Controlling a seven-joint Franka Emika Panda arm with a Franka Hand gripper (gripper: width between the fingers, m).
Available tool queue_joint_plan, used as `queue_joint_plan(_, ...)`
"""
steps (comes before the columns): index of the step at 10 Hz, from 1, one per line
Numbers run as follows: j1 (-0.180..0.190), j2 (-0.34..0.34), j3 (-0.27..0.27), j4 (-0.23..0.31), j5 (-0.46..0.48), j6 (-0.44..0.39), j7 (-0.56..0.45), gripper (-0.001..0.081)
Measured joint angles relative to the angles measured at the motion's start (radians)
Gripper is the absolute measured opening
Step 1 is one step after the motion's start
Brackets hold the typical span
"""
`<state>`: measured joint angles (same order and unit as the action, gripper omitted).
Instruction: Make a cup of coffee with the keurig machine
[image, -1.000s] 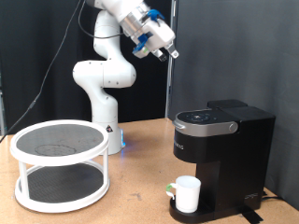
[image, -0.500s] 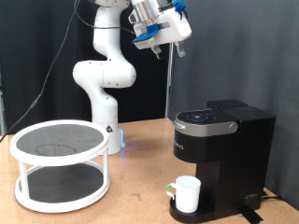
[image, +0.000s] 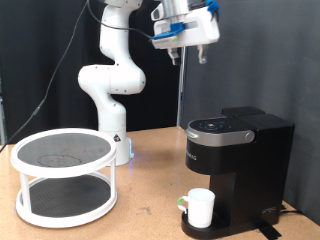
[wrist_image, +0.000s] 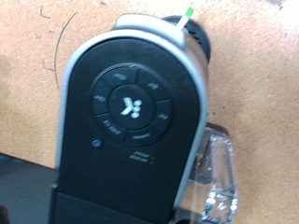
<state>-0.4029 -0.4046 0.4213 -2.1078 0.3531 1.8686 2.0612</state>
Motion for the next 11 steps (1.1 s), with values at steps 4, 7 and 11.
queue_joint_plan(4, 0.000, 0.101, 0.028, 0.061, -0.003, 0.032, 0.012, 0.0734)
queue_joint_plan(7, 0.000, 0.150, 0.050, 0.065, -0.024, 0.048, 0.021, 0.0734)
queue_joint_plan(11, 0.001, 0.202, 0.076, 0.052, -0.041, 0.075, 0.025, 0.0708)
